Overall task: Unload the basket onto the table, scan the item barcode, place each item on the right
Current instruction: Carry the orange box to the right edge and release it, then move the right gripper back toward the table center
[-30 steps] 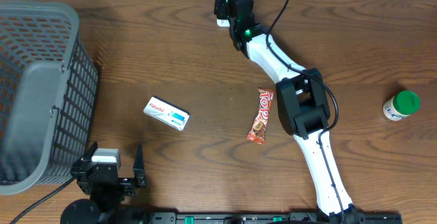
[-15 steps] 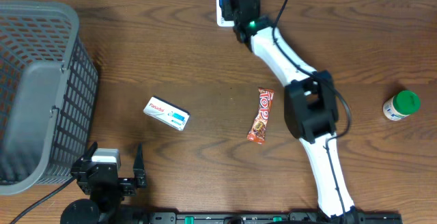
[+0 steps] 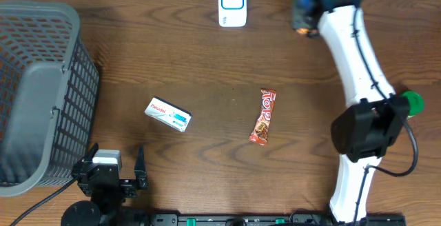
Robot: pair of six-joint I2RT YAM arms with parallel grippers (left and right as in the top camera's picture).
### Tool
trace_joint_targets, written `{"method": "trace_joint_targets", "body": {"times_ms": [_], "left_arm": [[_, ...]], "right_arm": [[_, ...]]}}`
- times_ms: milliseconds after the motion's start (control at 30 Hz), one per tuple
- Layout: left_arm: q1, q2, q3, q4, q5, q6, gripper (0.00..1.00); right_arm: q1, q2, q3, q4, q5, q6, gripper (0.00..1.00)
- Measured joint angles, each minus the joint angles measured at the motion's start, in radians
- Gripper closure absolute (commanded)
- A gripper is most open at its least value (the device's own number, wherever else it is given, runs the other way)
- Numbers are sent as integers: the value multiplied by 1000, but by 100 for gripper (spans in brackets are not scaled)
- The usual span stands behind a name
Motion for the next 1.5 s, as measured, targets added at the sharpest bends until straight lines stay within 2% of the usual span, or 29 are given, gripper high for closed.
{"method": "trace_joint_targets", "body": {"times_ms": [167,367,433,500,667,800,967,1067,1167,1200,1233,1500], "left_arm": [[0,0,0,0,0,0,7],[0,0,0,0,0,0,7],[0,0,0,0,0,0,7],[0,0,0,0,0,0,7],[0,0,0,0,0,0,7],[0,0,0,0,0,0,7],[0,0,0,0,0,0,7],[0,0,0,0,0,0,7],[0,0,0,0,0,0,7],[0,0,0,0,0,0,7],[0,0,0,0,0,0,7],[0,0,0,0,0,0,7]], "right_arm": [[-151,18,-107,-56,0,29,30],[-336,26,-326,-15,1,67,28],[-391,29,-397,16,-1,86,18],[-435,38,-434,27,-8,107,2],[-510,43,-421,-5,-49,138,1],[-537,44,-275,-136,-123,143,1],[-516,43,-8,-322,-296,148,1],[-478,38,76,-386,-347,150,2],[-409,36,101,-467,-378,150,7],[-383,36,101,-498,-386,151,14],[-354,36,101,-523,-393,150,15],[-47,37,100,-537,-537,83,11]]}}
